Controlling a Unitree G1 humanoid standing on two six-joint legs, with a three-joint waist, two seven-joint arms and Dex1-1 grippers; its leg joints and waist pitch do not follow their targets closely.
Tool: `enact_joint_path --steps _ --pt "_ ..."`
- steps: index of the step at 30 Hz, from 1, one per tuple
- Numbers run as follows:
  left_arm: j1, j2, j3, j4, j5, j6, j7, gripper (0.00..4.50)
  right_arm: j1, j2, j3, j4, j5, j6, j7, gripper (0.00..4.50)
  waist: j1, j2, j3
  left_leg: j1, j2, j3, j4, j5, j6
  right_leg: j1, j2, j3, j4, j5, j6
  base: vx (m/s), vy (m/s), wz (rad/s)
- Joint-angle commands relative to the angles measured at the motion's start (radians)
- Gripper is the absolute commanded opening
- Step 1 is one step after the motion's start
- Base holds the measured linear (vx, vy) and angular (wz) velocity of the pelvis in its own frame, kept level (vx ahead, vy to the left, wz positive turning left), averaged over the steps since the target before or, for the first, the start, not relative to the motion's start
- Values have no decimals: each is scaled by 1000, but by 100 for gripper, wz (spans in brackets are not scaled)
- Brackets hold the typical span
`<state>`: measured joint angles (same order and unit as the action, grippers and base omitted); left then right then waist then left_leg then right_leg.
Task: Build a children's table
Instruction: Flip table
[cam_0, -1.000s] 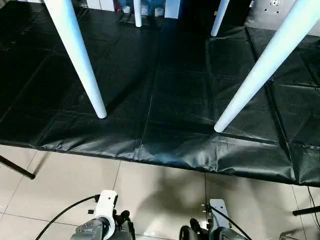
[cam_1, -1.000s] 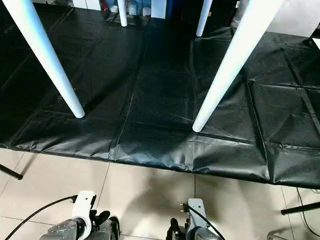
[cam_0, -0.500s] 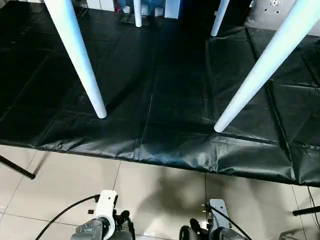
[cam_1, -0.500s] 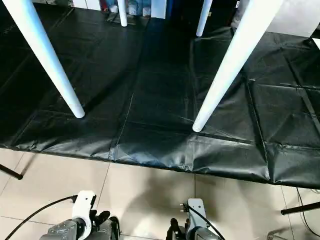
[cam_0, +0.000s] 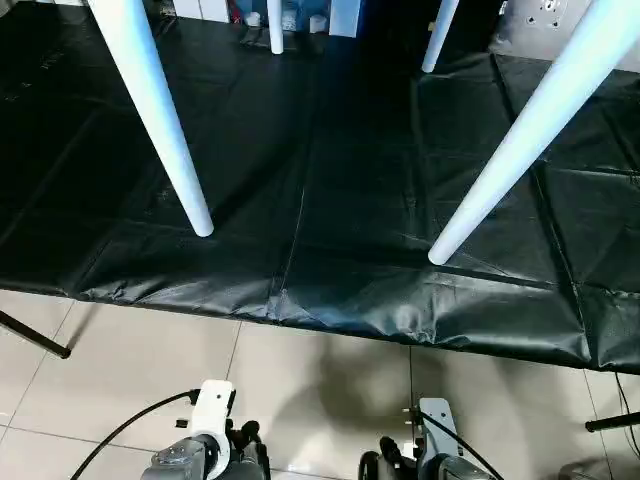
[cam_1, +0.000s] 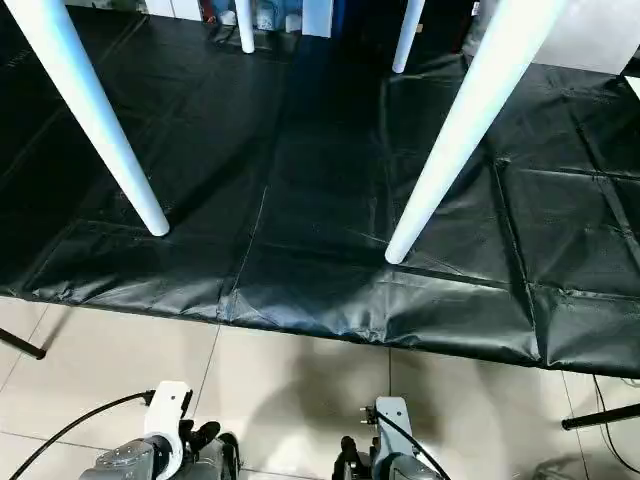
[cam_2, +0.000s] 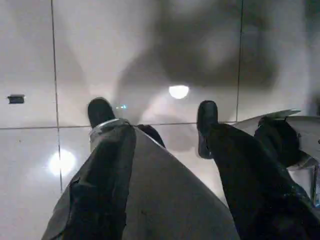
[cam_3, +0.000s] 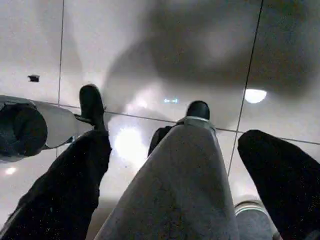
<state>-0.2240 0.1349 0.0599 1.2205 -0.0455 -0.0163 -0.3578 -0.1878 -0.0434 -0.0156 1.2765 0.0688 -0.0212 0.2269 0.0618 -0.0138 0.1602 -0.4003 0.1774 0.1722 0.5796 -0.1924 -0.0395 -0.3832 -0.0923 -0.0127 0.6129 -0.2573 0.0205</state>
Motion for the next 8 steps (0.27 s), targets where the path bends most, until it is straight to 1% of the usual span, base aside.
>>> enact_joint_path --steps 1,8 --pt "14 1 -4 8 0 10 -2 267 33 3 1 33 -4 26 -1 450 1 11 -49 27 66 -15 -76 -81 136 31 -65 25 -47 284 -320 0 0 0" --pt "14 1 -4 8 0 10 -2 267 33 3 1 33 -4 26 -1 450 1 10 -49 27 65 -14 -74 -75 137 31 -66 26 -47 292 -320 0 0 0"
